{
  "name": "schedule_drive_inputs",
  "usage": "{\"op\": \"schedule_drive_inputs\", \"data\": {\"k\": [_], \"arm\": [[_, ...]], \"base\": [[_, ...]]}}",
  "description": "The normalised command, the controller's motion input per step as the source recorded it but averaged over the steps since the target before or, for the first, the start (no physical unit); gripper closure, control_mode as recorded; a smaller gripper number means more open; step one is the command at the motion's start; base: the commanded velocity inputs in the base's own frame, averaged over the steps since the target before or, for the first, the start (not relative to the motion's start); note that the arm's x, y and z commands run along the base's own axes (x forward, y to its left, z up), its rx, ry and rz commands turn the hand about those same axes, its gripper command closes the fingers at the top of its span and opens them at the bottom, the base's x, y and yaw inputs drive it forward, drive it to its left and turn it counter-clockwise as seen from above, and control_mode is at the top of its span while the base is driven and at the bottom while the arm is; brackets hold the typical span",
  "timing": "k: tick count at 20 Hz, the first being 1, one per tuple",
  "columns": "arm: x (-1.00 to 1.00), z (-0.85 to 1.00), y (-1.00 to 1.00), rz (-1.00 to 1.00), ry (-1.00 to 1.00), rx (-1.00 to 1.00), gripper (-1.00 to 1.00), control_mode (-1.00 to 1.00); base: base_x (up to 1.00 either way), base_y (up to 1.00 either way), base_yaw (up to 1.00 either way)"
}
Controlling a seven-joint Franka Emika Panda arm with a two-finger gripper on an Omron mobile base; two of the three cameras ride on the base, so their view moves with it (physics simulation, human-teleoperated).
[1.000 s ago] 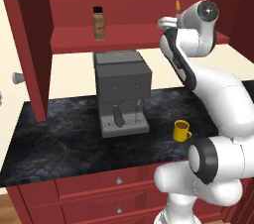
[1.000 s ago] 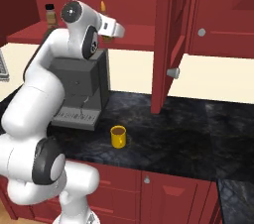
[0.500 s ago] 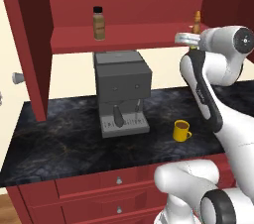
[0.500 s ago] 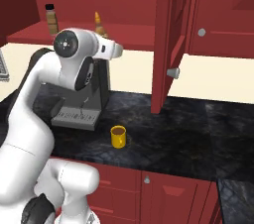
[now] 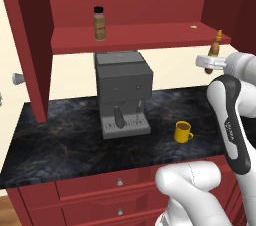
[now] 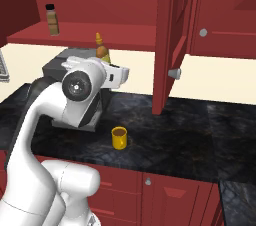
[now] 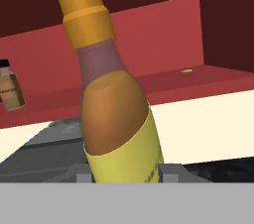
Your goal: Pick the cinnamon and honey bottle from the cabinet and place them next to the mug.
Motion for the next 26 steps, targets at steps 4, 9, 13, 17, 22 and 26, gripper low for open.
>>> {"op": "schedule_drive_inputs", "data": {"k": [4, 9, 13, 17, 22, 26], "arm": [[-0.16, -0.43, -0.32, 0.08, 0.01, 0.00, 1.00, -1.00], [-0.03, -0.27, -0.27, 0.07, 0.14, 0.00, 1.00, -1.00], [0.00, -0.28, -0.10, 0.04, 0.17, 0.00, 1.00, -1.00], [0.00, -0.46, -0.13, 0.05, 0.24, 0.00, 1.00, -1.00], [0.00, -0.51, -0.12, 0.05, 0.21, 0.00, 1.00, -1.00], [0.00, -0.50, -0.12, 0.05, 0.20, 0.00, 1.00, -1.00]], "base": [[0.00, 0.00, 0.00], [0.00, 0.00, 0.00], [0.00, 0.00, 0.00], [0.00, 0.00, 0.00], [0.00, 0.00, 0.00], [0.00, 0.00, 0.00]]}}
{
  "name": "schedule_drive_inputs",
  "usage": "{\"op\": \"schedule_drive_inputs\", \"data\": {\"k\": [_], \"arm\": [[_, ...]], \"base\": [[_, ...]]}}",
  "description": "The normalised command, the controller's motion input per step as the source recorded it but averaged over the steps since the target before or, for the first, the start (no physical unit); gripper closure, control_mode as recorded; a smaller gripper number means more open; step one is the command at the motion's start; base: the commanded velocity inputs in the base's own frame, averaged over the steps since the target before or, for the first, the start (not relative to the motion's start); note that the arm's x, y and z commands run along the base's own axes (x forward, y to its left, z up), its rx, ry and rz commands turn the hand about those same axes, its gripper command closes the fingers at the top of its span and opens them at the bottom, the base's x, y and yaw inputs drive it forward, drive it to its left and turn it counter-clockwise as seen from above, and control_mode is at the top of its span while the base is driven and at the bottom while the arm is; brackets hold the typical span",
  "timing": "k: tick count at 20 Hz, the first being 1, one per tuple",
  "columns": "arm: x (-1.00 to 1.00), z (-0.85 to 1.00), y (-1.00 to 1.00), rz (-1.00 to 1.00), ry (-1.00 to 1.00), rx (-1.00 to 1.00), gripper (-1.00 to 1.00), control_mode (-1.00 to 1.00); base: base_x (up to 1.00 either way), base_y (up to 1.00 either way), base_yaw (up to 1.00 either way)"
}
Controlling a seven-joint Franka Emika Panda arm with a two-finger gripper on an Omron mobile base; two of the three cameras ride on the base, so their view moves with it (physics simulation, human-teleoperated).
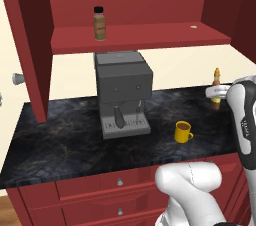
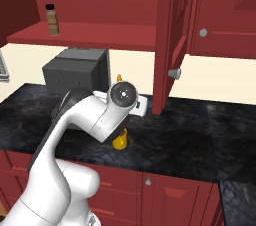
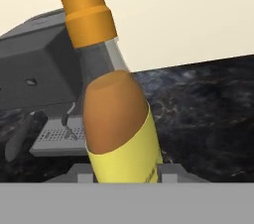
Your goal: Pick the cinnamon and honey bottle from the cabinet and place them next to the mug.
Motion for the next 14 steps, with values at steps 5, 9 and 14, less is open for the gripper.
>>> {"op": "schedule_drive_inputs", "data": {"k": [5, 9, 14], "arm": [[0.00, -0.50, -0.13, 0.06, 0.09, 0.00, 1.00, -1.00], [0.00, -0.49, -0.05, 0.05, 0.00, 0.00, 1.00, -1.00], [0.00, -0.57, 0.00, 0.06, 0.00, 0.00, 1.00, -1.00]], "base": [[0.00, 0.00, 0.00], [0.00, 0.00, 0.00], [0.00, 0.00, 0.00]]}}
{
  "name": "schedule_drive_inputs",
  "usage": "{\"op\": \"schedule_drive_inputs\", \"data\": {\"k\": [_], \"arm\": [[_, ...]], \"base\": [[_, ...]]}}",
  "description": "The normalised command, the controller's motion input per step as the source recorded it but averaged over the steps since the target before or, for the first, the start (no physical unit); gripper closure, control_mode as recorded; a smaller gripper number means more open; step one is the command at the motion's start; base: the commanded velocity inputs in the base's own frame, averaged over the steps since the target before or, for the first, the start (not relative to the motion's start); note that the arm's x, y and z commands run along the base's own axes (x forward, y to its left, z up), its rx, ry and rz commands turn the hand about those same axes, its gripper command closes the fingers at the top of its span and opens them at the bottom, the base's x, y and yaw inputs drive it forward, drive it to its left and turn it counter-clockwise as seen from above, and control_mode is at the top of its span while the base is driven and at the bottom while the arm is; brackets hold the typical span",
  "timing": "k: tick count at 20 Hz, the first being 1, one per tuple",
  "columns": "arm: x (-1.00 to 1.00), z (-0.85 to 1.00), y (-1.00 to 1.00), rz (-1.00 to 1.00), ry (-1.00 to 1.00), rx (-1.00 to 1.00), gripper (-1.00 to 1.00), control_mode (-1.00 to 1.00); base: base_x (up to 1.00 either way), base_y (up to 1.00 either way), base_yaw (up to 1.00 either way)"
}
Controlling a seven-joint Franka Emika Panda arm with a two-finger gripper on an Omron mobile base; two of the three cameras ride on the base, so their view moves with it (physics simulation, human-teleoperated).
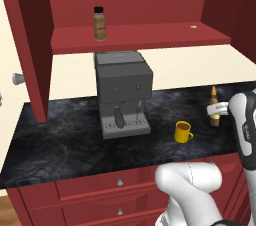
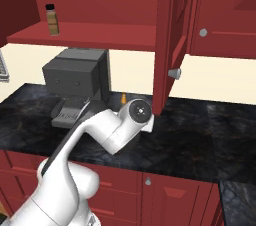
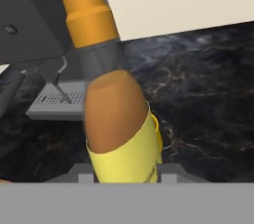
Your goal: Pick the cinnamon and honey bottle from the cabinet and place them next to the mug.
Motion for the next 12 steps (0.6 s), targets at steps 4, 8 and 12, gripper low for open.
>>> {"op": "schedule_drive_inputs", "data": {"k": [4, 8, 12], "arm": [[0.00, -0.51, -0.01, 0.05, 0.00, 0.00, 1.00, -1.00], [0.00, -0.36, -0.09, 0.04, -0.01, 0.03, 1.00, -1.00], [0.00, -0.28, -0.18, 0.04, -0.02, 0.11, 1.00, -1.00]], "base": [[0.00, 0.00, 0.00], [0.00, 0.00, 0.00], [0.00, 0.00, 0.00]]}}
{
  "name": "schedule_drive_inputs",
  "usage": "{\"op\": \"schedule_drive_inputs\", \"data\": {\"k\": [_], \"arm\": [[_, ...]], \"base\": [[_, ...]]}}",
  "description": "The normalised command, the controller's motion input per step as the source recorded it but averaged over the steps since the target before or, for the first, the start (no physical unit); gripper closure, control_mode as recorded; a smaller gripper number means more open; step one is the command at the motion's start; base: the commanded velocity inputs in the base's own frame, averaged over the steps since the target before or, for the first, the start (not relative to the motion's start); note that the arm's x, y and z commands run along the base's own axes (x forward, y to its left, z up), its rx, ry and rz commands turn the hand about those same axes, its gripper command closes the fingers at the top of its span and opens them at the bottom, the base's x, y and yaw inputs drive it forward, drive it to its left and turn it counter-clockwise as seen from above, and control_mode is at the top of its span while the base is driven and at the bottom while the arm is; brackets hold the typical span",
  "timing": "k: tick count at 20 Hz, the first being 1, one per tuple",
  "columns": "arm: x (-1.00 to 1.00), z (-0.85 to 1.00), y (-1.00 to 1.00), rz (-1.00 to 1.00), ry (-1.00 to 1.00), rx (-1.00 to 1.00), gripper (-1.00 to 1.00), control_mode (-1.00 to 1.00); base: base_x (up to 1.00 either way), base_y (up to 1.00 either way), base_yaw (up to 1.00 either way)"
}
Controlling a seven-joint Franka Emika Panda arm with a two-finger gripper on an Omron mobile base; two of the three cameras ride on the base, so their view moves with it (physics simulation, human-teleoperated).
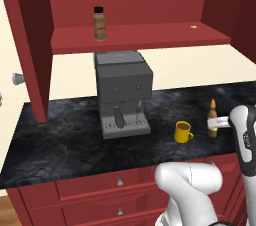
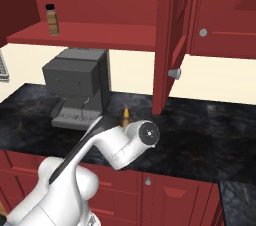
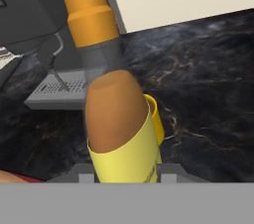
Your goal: Pick the cinnamon and honey bottle from the cabinet and place them next to the mug.
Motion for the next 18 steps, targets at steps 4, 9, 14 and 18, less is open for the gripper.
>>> {"op": "schedule_drive_inputs", "data": {"k": [4, 9, 14, 18], "arm": [[0.00, -0.17, -0.21, 0.05, -0.01, 0.13, 1.00, -1.00], [0.02, -0.02, -0.09, 0.05, 0.00, 0.06, 1.00, -1.00], [0.14, 0.00, -0.07, 0.06, 0.00, 0.00, 1.00, -1.00], [0.18, 0.00, -0.04, 0.05, 0.00, 0.00, 1.00, -1.00]], "base": [[0.00, 0.00, 0.00], [0.00, 0.00, 0.00], [0.00, 0.00, 0.00], [0.00, 0.00, 0.00]]}}
